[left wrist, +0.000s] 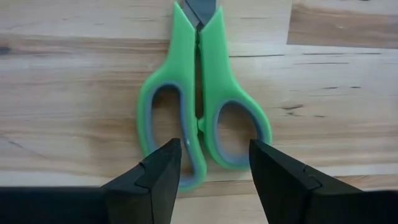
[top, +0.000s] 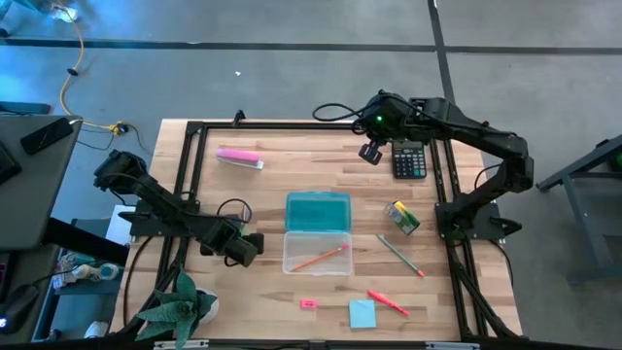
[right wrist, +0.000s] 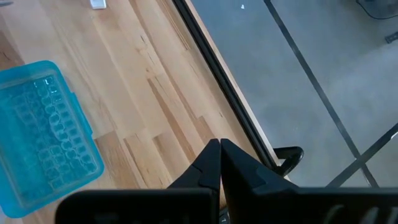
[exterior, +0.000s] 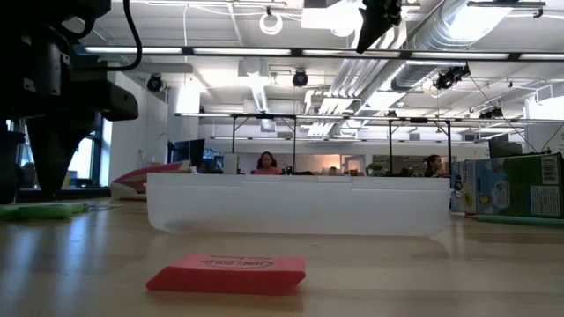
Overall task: Pack school essentials
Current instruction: Put the green scissors into the supply box
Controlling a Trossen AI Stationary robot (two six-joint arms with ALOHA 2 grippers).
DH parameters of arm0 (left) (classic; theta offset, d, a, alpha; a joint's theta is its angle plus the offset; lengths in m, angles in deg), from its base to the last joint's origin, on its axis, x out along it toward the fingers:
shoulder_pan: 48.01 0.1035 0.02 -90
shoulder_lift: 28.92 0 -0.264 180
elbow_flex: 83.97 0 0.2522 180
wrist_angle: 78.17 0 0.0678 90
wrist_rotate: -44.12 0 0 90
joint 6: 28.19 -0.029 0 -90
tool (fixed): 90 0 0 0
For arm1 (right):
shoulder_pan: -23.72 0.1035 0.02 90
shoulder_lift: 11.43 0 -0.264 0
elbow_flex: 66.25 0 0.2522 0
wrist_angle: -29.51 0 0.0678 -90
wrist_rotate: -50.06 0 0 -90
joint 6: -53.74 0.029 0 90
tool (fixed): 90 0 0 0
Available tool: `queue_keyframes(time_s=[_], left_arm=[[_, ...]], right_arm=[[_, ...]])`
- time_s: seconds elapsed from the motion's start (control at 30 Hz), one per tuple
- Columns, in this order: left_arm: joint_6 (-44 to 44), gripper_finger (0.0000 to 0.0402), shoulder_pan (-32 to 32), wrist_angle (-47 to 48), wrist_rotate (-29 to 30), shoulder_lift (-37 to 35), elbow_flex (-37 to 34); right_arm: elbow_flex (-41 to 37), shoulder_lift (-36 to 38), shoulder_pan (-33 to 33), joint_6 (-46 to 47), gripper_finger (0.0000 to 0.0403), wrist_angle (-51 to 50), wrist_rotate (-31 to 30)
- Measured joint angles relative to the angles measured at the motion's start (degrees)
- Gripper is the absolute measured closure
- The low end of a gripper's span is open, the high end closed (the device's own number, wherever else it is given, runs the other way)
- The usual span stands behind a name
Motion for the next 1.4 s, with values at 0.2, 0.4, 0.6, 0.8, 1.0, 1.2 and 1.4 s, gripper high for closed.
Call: queue_keyframes(time_s=[0.2,0.4,0.6,0.8,1.0,1.2,1.4], left_arm=[[0.0,0.0233,0.0,-0.1,-0.4,2.6,0.0],[-0.5,0.0244,0.0,-0.1,-0.5,5.9,0.2],[-1.8,0.027,0.0,0.6,-0.7,7.1,0.5],[-2.6,0.0319,0.0,1.7,-1.1,7.2,0.5],[-2.6,0.0331,-0.3,1.9,-1.0,6.4,0.3],[-3.1,0.0311,-0.3,1.9,-0.7,4.9,0.0],[-4.7,0.0321,-0.3,2.9,1.8,2.8,-0.4]], right_arm=[[0.0,0.0,0.0,-0.4,0.0403,0.0,0.0],[0.0,0.0,0.0,-0.4,0.0403,0.0,0.0],[0.0,0.0,0.0,-1.0,0.0403,0.0,0.0],[0.0,0.0,0.0,-1.5,0.0403,0.0,0.0],[0.0,0.0,0.0,-1.5,0.0403,0.0,0.0],[0.0,0.0,0.0,-1.5,0.0403,0.0,0.0],[0.0,0.0,0.0,-1.5,0.0403,0.0,0.0]])
